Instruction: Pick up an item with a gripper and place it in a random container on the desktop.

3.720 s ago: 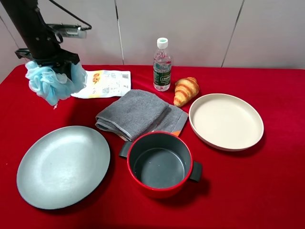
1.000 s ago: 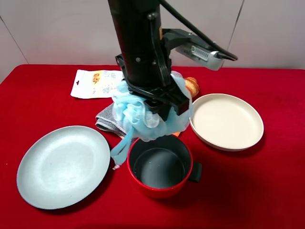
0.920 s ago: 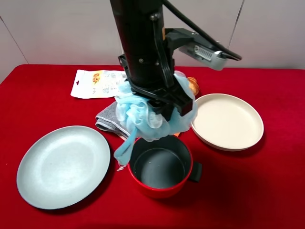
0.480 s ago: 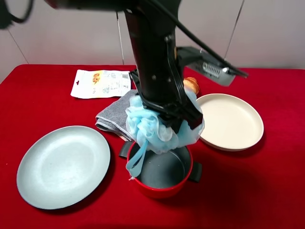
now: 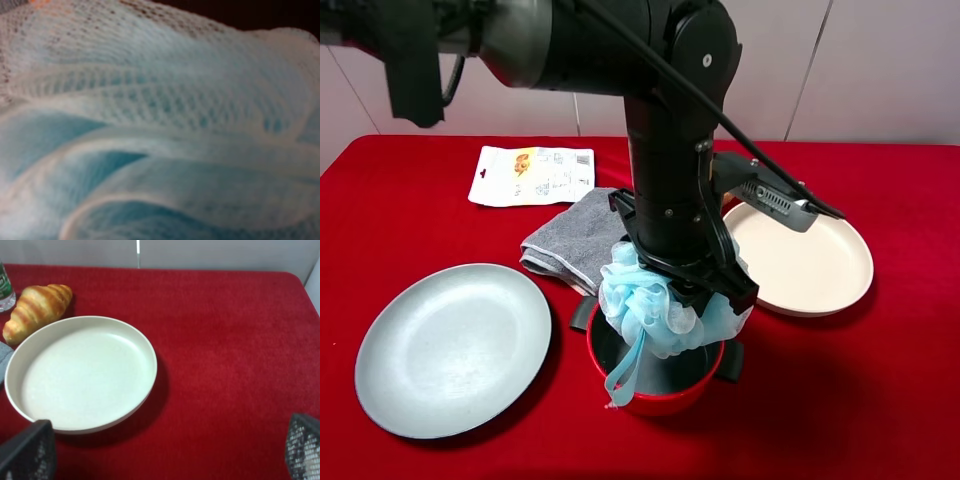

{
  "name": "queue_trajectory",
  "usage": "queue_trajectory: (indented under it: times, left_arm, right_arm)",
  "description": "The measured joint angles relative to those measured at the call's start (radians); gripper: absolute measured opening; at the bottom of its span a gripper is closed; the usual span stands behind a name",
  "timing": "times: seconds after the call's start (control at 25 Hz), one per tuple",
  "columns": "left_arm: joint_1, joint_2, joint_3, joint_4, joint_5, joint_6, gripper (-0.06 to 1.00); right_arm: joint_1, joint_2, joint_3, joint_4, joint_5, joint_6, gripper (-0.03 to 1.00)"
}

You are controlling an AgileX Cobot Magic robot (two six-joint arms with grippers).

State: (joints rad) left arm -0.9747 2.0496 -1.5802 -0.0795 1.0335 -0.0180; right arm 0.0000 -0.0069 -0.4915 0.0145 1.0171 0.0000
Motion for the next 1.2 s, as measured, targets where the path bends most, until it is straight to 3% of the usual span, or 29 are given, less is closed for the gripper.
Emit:
queue_trajectory:
  times: [0.44,0.56,0.8,1.2]
  left_arm:
    - [0.0,0.001,0.0,0.0,0.03,-0.001,0.48]
    - [0.0,0.001,0.0,0.0,0.05,-0.001,0.57]
    - [0.0,0.001,0.0,0.004,0.065,-0.001,0.94]
    - [0.0,0.001,0.0,0.004,0.07,-0.001,0.99]
  right_arm:
    - [0.0,0.0,0.0,0.0,0.001,0.0,0.69]
    - [0.0,0.0,0.0,0.0,0.001,0.0,0.69]
    - [0.0,0.0,0.0,0.0,0.001,0.0,0.69]
    - [0.0,0.0,0.0,0.0,0.0,0.0,0.69]
